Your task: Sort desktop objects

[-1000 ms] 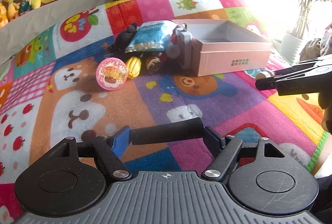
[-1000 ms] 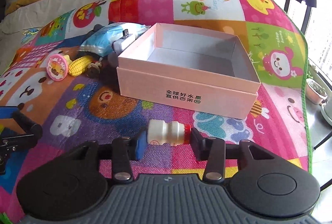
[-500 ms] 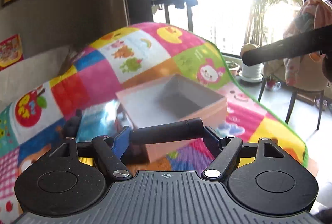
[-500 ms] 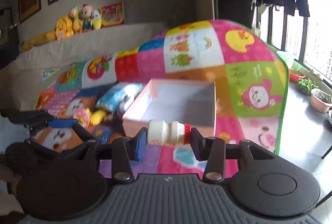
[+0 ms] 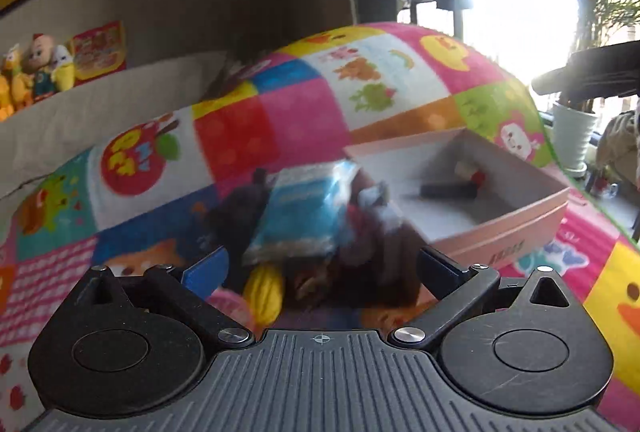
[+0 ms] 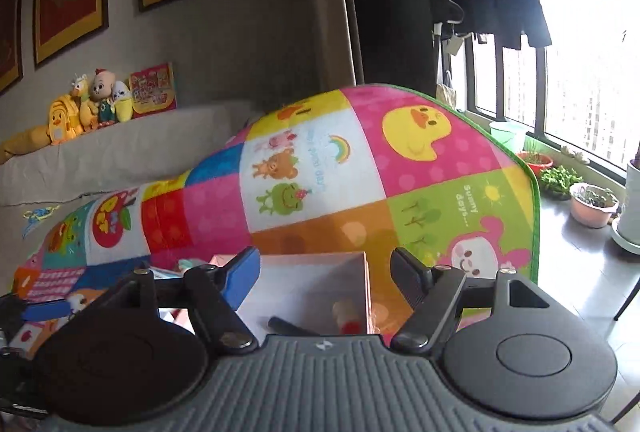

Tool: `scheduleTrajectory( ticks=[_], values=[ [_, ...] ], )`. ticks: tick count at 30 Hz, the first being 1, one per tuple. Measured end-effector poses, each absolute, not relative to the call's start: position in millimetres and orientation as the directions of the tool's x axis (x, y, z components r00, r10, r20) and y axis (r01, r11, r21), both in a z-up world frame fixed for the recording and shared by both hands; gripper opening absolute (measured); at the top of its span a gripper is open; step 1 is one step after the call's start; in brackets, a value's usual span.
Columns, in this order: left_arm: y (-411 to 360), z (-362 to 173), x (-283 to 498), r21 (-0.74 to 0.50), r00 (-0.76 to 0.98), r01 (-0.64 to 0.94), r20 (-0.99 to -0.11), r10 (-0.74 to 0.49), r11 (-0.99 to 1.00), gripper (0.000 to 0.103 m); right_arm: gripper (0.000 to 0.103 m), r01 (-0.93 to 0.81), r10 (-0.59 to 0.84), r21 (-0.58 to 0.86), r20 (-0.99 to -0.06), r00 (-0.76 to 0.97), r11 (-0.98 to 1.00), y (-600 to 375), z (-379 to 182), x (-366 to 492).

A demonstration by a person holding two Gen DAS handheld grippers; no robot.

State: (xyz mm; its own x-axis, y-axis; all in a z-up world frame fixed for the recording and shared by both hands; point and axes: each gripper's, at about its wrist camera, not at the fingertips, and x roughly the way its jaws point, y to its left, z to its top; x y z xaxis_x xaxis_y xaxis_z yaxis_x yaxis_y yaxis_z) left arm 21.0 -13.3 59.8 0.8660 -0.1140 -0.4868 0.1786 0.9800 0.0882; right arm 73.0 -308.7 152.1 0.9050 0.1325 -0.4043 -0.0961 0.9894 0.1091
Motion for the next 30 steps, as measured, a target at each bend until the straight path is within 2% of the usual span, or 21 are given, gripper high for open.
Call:
scheduleTrajectory(
  ticks=[5,8,11,14,16,17,18,20,22,25,30],
  values=[
    [39,28,2,0.062,0.821,0.004,-0.570,0.032,0.998,0.103,0.073,-0.155,0.182,0.096,-0.459,0.870,0.983,-280,133,80],
    [62,15,-5,-0.059,0.796,-0.053,-0.606,0.006,0.997,0.103,0.076,-0.267,0.244,0.020,-0.473,0.846,0.964,-234,128,80],
    [66,9,-10,-0.100,0.798,-0.060,-0.602,-0.013,0.993,0.103,0.075,-0.375,0.296,-0.061,-0.505,0.811,0.925,-182,116,80],
    [65,11,-16,-0.119,0.826,-0.047,-0.563,-0.028,0.992,0.103,0.059,-0.408,0.278,-0.135,-0.541,0.794,0.903,-140,100,88],
    [63,12,-19,-0.123,0.836,-0.030,-0.546,-0.043,0.992,0.103,0.057,-0.407,0.263,-0.149,-0.560,0.786,0.901,-124,91,96],
    [62,12,-20,-0.124,0.841,-0.024,-0.539,-0.047,0.992,0.103,0.052,-0.402,0.251,-0.162,-0.563,0.788,0.901,-117,86,100],
    [63,12,-20,-0.127,0.843,-0.023,-0.536,-0.049,0.992,0.103,0.041,-0.395,0.232,-0.182,-0.567,0.790,0.901,-112,81,105],
    [65,11,-18,-0.144,0.839,-0.023,-0.541,-0.059,0.989,0.103,0.028,-0.379,0.192,-0.223,-0.576,0.795,0.898,-105,74,111],
    [69,10,-17,-0.169,0.834,-0.033,-0.548,-0.066,0.985,0.103,0.025,-0.369,0.175,-0.242,-0.573,0.801,0.897,-104,74,109],
    [73,9,-16,-0.198,0.830,-0.053,-0.554,-0.067,0.979,0.103,0.022,-0.407,0.232,-0.189,-0.583,0.779,0.893,-105,86,92],
    [75,8,-18,-0.211,0.833,-0.067,-0.550,-0.062,0.975,0.103,0.019,-0.537,0.442,0.030,-0.609,0.659,0.843,-127,115,48]
  ],
)
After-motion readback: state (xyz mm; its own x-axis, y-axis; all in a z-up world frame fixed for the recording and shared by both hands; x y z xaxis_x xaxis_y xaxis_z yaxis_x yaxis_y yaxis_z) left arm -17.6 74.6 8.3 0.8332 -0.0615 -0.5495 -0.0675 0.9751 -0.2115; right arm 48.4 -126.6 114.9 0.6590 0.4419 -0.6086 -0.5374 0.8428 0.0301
